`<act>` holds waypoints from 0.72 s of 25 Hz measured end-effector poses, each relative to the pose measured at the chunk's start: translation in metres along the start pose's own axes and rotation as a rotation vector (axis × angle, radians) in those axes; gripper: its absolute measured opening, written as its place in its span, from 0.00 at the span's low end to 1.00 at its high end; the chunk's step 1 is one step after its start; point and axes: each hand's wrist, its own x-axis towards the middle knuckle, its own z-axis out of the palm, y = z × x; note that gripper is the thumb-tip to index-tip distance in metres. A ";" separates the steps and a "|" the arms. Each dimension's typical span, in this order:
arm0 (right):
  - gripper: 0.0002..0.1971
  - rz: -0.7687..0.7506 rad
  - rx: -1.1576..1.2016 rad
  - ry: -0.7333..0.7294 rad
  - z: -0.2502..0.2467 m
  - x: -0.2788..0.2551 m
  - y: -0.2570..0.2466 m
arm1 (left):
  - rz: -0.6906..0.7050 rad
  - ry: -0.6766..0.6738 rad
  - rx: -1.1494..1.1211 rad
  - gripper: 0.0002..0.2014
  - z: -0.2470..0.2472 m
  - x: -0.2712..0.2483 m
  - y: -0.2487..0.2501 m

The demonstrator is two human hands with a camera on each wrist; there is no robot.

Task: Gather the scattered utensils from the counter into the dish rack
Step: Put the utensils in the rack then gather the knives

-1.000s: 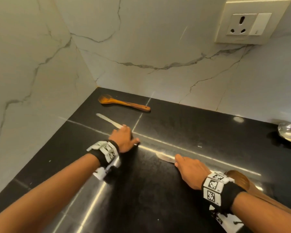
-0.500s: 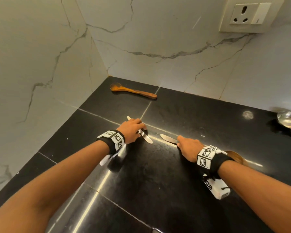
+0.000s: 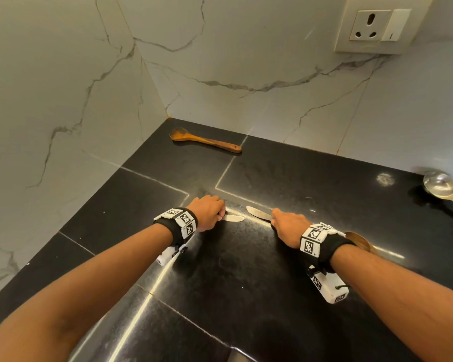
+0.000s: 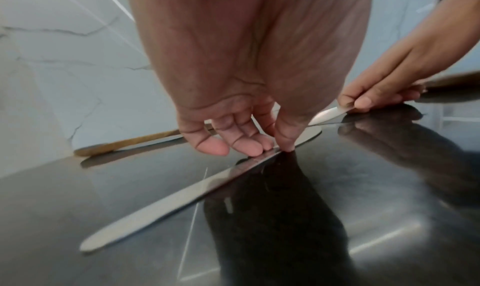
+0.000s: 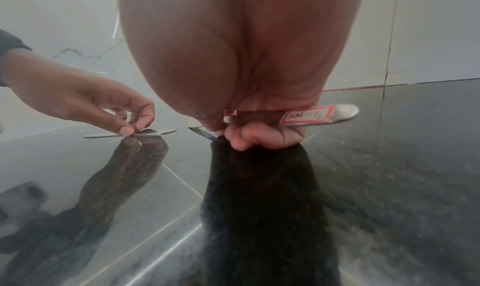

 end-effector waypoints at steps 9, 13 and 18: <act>0.10 0.020 -0.005 0.002 0.004 0.003 0.002 | -0.201 0.142 -0.190 0.15 0.025 -0.041 -0.027; 0.10 0.043 -0.010 -0.001 0.006 0.004 0.002 | -0.219 0.072 -0.164 0.10 0.023 -0.046 -0.037; 0.10 0.059 0.005 -0.011 0.005 0.000 -0.002 | -0.193 -0.032 0.001 0.09 0.013 -0.040 -0.026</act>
